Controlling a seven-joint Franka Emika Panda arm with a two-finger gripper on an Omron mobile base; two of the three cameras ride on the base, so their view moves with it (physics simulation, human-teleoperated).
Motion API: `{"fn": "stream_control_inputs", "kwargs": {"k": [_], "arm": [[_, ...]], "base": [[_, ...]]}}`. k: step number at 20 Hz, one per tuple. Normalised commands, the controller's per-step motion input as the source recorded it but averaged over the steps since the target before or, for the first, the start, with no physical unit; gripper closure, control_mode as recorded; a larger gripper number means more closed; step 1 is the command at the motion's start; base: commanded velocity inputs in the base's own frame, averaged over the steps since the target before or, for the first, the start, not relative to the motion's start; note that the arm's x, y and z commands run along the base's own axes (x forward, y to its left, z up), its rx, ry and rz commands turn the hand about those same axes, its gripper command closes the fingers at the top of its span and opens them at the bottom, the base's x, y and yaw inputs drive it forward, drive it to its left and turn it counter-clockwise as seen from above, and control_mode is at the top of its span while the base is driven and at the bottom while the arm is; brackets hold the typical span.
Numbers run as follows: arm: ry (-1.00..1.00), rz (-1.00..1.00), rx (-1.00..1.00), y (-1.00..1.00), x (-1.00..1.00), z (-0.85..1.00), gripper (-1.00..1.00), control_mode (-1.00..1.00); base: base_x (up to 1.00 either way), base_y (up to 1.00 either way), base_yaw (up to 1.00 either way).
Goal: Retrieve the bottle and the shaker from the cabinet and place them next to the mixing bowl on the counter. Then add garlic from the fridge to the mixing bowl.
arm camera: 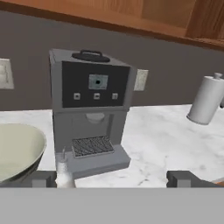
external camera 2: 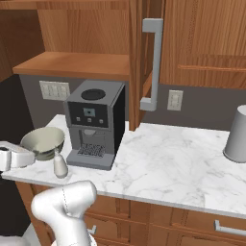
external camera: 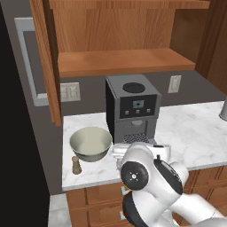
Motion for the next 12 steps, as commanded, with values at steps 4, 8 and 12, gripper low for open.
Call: {"fn": "stream_control_inputs", "kwargs": {"k": [4, 8, 12], "arm": [[0.13, 0.04, 0.12, -0.77, 0.00, 0.35, -1.00, -1.00], [0.19, 0.19, 0.11, -0.76, 0.00, 0.04, -1.00, -1.00], [0.16, 0.29, 0.06, -0.72, 0.00, -0.01, -1.00, -1.00]], "base": [[0.00, 0.00, 0.00], [0.00, 0.00, 0.00], [0.00, 0.00, 0.00]]}}
